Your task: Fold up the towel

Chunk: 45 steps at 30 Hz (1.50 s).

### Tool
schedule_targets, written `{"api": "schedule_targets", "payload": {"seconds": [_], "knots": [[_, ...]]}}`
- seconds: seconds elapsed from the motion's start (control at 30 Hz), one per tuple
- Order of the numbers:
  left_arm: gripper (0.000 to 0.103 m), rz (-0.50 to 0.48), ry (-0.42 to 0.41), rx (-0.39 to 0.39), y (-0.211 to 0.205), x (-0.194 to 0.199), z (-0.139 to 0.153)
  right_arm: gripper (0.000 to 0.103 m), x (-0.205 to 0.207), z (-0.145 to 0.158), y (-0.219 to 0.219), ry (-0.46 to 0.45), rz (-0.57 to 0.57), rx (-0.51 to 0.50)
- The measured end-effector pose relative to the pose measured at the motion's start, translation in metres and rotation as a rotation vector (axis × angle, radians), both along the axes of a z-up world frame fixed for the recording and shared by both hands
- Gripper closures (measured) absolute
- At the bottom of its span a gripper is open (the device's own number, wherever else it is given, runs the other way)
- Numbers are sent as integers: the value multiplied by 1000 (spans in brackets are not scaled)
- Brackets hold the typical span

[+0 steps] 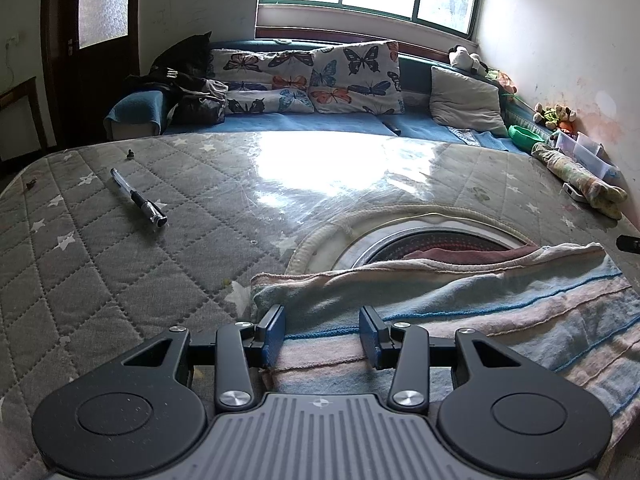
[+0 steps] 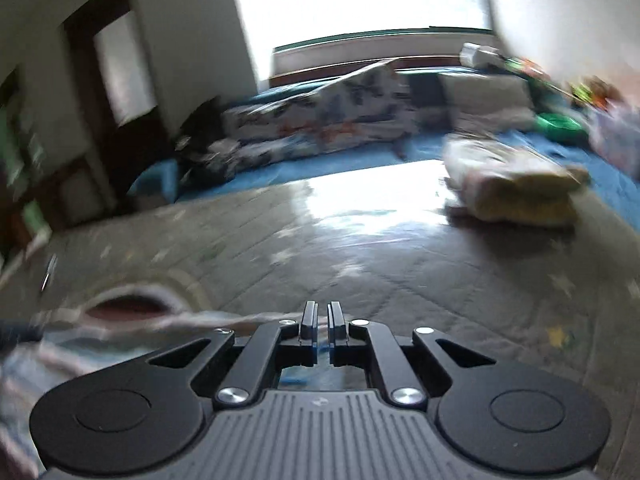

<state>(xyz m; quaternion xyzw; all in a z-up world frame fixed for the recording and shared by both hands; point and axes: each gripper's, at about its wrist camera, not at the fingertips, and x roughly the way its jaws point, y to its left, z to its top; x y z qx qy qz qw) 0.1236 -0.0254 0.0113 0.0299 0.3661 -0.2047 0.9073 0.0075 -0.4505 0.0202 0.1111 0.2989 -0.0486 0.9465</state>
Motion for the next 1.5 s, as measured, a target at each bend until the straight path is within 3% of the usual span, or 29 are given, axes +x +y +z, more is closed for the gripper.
{"api": "schedule_targets", "payload": {"seconds": [0.17,0.37,0.5,0.63,0.8,0.97,1.1,1.2,1.37,1.5], "knots": [[58,4,2,3,-1,0,1,98,22,-10,30,76,113,-51],[58,65,-19,34,8,2,6,99,35,-11,31,105,38,-50],[60,110,-19,18,20,3,11,97,30,-1,32,86,65,-59],[62,50,-31,-6,5,-1,15,95,25,2,48,91,134,-80],[69,-20,-35,-10,-18,1,16,95,39,-7,54,130,133,-78],[71,11,19,44,-29,28,2,91,46,-10,49,148,109,-55],[70,42,28,38,-24,35,2,90,43,-10,45,149,106,-41],[71,48,14,30,-21,26,9,84,39,-5,54,133,137,-56],[71,-39,-21,1,-34,3,23,84,35,2,77,110,222,-74],[71,-80,2,2,-44,-3,18,81,31,4,108,103,329,-71]]}}
